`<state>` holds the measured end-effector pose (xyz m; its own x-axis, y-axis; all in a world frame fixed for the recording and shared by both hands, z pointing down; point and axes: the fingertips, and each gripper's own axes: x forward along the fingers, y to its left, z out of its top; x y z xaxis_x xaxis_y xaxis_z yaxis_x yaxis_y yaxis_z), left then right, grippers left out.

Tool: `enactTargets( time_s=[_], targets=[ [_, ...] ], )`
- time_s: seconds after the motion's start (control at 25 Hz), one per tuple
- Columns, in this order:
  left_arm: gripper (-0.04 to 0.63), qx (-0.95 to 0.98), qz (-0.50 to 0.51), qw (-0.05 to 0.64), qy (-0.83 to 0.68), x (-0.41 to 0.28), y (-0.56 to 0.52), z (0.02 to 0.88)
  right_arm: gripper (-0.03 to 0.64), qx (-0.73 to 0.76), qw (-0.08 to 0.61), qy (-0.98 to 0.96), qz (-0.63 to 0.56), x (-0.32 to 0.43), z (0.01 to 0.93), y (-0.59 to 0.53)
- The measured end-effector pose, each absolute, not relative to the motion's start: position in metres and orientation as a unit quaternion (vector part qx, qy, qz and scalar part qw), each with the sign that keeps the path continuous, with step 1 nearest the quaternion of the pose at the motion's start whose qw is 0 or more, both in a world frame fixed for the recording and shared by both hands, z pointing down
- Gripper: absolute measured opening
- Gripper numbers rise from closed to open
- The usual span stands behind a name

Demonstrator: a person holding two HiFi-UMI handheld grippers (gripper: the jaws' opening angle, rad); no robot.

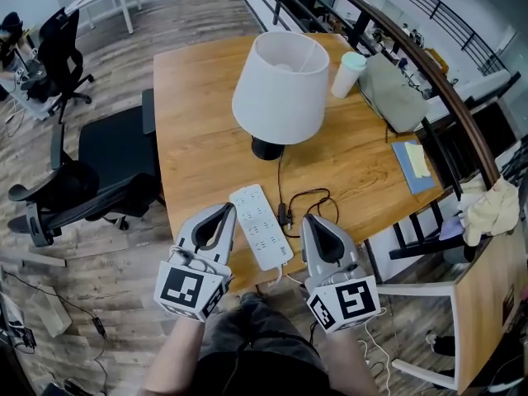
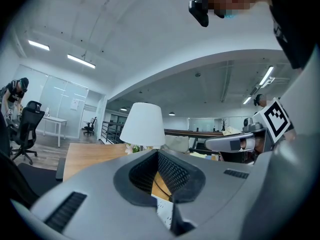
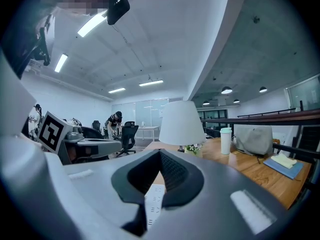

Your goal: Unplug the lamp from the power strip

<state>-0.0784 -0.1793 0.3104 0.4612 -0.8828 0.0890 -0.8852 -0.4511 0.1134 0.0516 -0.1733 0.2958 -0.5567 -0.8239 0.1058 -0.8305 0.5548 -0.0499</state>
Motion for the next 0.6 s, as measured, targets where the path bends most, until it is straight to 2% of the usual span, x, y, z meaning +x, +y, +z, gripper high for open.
enactTargets(
  time_s=[0.6],
  targets=[
    [-0.003, 0.856, -0.003, 0.065, -0.513, -0.076, -0.171, 0.296, 0.008, 0.465, 0.036, -0.884, 0.039, 0.050, 0.282, -0.161]
  ],
)
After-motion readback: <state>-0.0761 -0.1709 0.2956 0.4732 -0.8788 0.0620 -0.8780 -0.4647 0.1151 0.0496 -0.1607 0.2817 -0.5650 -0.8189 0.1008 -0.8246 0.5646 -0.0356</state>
